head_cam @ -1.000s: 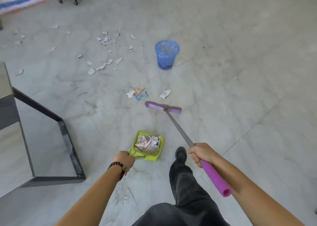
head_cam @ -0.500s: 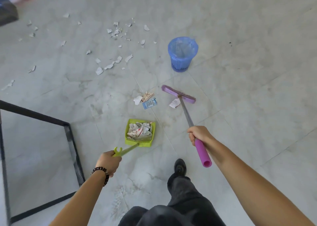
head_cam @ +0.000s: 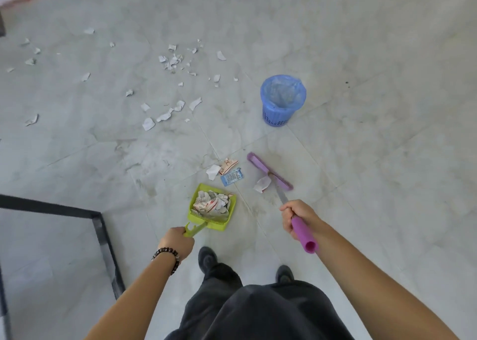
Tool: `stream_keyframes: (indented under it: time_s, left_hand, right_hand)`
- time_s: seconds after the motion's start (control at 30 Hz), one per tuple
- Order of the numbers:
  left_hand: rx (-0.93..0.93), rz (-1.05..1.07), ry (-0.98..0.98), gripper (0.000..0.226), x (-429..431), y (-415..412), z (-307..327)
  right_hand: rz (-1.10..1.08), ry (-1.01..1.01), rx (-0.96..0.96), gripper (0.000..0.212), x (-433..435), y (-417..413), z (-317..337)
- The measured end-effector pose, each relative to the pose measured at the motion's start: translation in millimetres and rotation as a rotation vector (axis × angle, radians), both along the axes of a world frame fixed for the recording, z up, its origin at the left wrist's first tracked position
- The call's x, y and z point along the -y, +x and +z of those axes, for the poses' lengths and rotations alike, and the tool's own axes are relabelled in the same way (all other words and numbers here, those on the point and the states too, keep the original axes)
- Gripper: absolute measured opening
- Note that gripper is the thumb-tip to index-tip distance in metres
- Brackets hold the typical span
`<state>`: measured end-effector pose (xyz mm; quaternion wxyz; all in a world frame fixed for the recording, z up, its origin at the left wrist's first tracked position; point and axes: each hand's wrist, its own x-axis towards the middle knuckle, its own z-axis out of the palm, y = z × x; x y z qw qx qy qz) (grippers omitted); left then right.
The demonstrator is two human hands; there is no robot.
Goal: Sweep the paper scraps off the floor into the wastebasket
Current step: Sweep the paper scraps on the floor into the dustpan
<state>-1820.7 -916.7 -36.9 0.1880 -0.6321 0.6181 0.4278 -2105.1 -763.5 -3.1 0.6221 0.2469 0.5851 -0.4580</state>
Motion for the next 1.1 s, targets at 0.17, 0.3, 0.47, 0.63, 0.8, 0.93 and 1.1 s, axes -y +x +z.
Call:
stream_keyframes:
  time_s: [0.17,0.3,0.47,0.63,0.8,0.93,1.1]
  left_hand:
    - [-0.034,-0.045,0.089,0.010,75.2,1.6,3.1]
    - [-0.025,-0.060,0.160,0.010,111.4,2.8,2.6]
    - [-0.017,-0.083,0.192,0.027,126.7,6.7,-5.2]
    - [0.025,-0.072,0.161,0.021,124.2,17.0,-5.3]
    - [0.067,-0.078,0.122,0.018,122.1,13.2,-8.7]
    - [0.057,-0.049,0.122,0.027,123.0,15.5,-9.9]
    - [0.056,-0.047,0.135,0.029,124.9,17.4,-5.2]
  right_hand:
    - [-0.330,-0.176,0.231,0.029,30.8,4.1,34.0]
    - [-0.200,-0.110,0.147,0.028,61.5,21.4,39.8]
    - [0.160,0.042,-0.090,0.028,119.2,28.4,12.7]
    - [0.490,0.048,-0.297,0.014,156.1,32.8,-20.8]
    - [0.895,0.270,-0.373,0.015,142.5,30.3,-58.5]
    - [1.233,0.375,-0.527,0.021,71.0,20.5,-62.5]
    - [1.180,0.358,-0.515,0.021,7.8,-2.1,-36.9]
